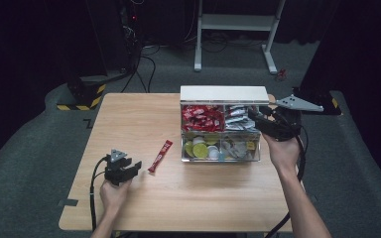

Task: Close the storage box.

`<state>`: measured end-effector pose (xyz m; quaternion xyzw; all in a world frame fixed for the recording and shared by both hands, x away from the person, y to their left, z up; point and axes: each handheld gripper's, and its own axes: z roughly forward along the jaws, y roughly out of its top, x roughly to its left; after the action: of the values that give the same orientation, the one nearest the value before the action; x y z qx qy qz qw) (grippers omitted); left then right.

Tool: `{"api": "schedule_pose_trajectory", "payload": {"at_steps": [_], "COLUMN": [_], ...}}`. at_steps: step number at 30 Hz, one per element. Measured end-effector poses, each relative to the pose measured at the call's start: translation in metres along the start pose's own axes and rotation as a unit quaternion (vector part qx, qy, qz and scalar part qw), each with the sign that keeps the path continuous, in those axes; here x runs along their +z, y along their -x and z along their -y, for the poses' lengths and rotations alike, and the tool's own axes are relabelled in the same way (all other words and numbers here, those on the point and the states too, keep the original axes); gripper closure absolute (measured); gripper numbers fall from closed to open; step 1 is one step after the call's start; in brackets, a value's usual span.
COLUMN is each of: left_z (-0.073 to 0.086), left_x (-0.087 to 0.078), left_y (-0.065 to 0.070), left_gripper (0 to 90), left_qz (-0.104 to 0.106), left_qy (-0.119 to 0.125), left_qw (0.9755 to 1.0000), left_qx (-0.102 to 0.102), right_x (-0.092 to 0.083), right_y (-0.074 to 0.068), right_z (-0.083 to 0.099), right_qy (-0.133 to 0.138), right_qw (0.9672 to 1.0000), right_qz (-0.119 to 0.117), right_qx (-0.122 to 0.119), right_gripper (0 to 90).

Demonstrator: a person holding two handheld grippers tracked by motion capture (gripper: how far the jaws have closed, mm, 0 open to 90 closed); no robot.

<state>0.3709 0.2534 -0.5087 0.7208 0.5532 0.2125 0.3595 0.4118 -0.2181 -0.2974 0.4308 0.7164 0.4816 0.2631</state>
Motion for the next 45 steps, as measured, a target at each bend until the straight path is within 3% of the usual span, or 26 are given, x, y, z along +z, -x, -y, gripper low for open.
{"api": "schedule_pose_trajectory", "payload": {"at_steps": [18,29,33,41,45], "left_z": [0.012,0.015,0.019,0.019,0.019], "left_x": [0.005,0.006,0.006,0.007,0.007], "left_y": [-0.008,-0.005,-0.004,-0.003,0.002], "left_gripper": [49.1,45.3,44.8,40.7,37.2], "left_qz": [-0.014,-0.022,-0.025,-0.023,-0.028], "left_qy": [-0.017,-0.008,0.006,0.007,-0.001], "left_qw": [0.9998,0.9996,0.9996,0.9996,0.9991], "left_qx": [0.001,0.013,0.015,0.017,0.031], "right_x": [-0.006,-0.008,-0.01,-0.012,-0.013], "right_y": [-0.001,0.0,0.0,0.003,0.003], "right_z": [0.012,0.017,0.02,0.027,0.032], "right_qy": [-0.006,-0.01,-0.014,-0.018,-0.018], "right_qw": [1.0,0.9999,0.9999,0.9998,0.9998], "right_qz": [0.007,0.004,0.002,0.0,-0.006], "right_qx": [-0.003,-0.002,0.0,0.003,0.005], "right_gripper": [52.9,52.4,52.0,51.5,50.9]}}
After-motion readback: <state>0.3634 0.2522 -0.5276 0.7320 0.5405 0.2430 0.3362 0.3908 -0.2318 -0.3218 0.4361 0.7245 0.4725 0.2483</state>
